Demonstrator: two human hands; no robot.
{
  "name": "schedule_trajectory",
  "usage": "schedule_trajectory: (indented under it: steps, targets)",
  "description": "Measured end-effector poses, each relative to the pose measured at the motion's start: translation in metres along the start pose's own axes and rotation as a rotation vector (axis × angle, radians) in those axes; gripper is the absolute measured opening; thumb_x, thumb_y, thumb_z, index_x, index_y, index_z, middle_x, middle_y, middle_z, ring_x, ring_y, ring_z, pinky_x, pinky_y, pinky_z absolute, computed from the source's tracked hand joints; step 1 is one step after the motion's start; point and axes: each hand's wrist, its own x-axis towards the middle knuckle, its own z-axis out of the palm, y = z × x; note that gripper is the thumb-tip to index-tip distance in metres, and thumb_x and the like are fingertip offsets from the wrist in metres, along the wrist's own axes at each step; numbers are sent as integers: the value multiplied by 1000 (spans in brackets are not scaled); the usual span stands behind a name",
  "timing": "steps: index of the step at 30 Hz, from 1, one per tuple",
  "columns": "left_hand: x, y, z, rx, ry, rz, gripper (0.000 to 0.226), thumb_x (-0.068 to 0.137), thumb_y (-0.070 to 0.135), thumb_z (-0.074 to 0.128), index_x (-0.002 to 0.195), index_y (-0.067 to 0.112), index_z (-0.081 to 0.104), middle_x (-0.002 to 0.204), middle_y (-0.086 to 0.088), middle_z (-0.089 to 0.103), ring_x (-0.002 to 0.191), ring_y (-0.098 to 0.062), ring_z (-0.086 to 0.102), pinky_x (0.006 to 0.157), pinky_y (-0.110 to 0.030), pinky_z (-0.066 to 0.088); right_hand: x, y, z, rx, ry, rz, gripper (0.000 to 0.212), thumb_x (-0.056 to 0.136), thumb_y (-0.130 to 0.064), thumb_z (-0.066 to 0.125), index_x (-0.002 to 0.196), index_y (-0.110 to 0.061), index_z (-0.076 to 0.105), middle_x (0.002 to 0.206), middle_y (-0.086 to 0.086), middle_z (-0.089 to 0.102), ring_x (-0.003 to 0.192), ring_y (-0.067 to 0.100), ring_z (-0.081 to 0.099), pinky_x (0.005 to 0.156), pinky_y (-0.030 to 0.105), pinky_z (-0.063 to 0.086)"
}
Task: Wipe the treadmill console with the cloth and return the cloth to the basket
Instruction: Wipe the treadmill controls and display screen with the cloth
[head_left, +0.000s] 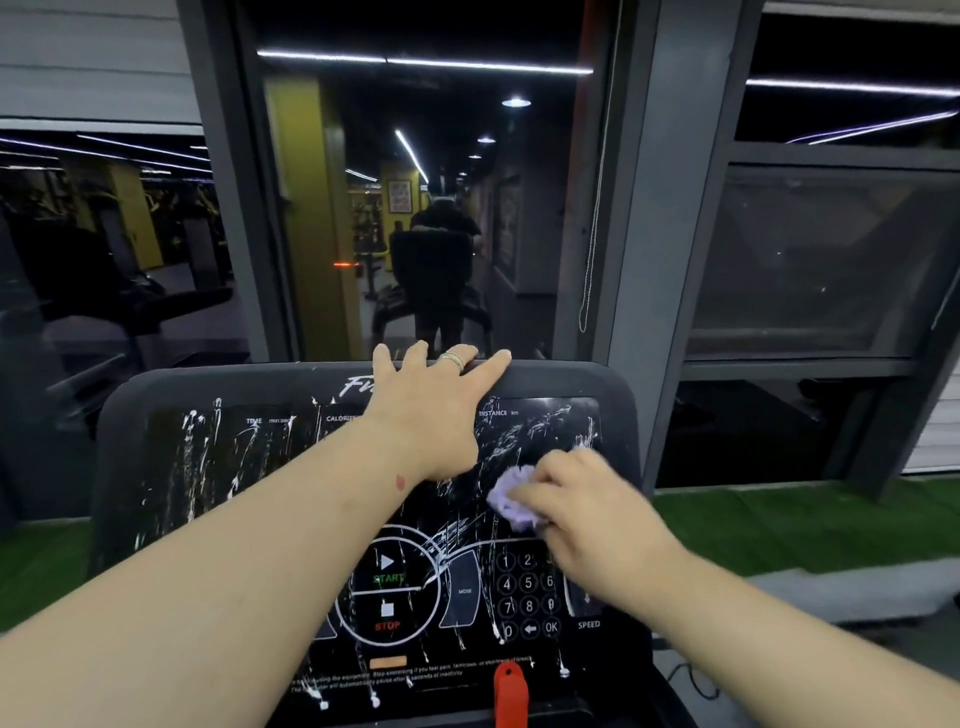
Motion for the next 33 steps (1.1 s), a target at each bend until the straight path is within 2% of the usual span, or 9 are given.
schedule_trajectory:
  steps: [3,5,10,15,20,25,29,31,33]
  targets:
    - [1,-1,-3,-19,-11,-6,98,83,28,56,157,51,-5,168,10,14,152,-38,16,118,-71,10,21,34,-24,-2,238,267,33,76,-5,72,98,-29,72,94,0,57,83,30,50,71,39,50]
    - [0,-1,-3,-31,-14,-10,98,84,28,56,157,51,-4,167,10,15,152,-38,16,119,-71,9,20,38,-24,21,292,362,31,77,-4,73,98,-27,72,93,0,56,80,30,49,71,36,46]
    - [0,-1,-1,-25,5,-12,99,83,27,56,156,52,-5,167,10,16,152,-37,17,119,-70,9,-8,9,-4,48,-14,52,40,77,-10,69,110,-32,71,102,-6,55,89,21,47,76,33,49]
    - [0,0,0,-26,-3,-26,100,84,28,58,156,53,-7,167,11,14,152,-36,15,120,-69,8,11,39,-19,58,272,375,29,80,-8,71,105,-23,72,95,0,56,81,29,48,71,35,44]
    - [0,1,1,-13,6,-28,101,83,28,57,156,53,-7,166,11,15,152,-36,16,119,-69,8,-13,4,1,135,5,123,35,79,-12,72,108,-32,73,100,-6,55,88,22,48,75,37,51]
    - [0,0,2,-24,13,-22,101,82,27,57,156,53,-7,165,11,16,152,-36,17,119,-70,9,9,39,-15,100,330,433,13,84,-15,70,94,-23,67,93,-4,49,84,30,51,69,37,46]
    - [-1,0,3,-13,23,-19,100,82,29,57,156,52,-7,166,11,16,151,-36,17,119,-70,9,-20,-3,18,91,153,256,30,81,-15,70,108,-27,70,97,-3,50,84,25,48,70,33,45]
    - [-1,0,3,-11,24,-18,101,82,29,57,156,52,-7,166,11,15,151,-36,17,119,-70,9,-16,-4,13,149,52,179,26,81,-23,61,104,-34,70,96,-6,50,87,25,49,73,35,48]
    - [0,0,3,-18,19,-19,101,82,29,58,156,53,-7,166,11,15,152,-36,16,119,-70,8,0,13,-2,161,131,243,23,79,-31,50,92,-34,68,91,-4,52,87,27,51,74,39,47]
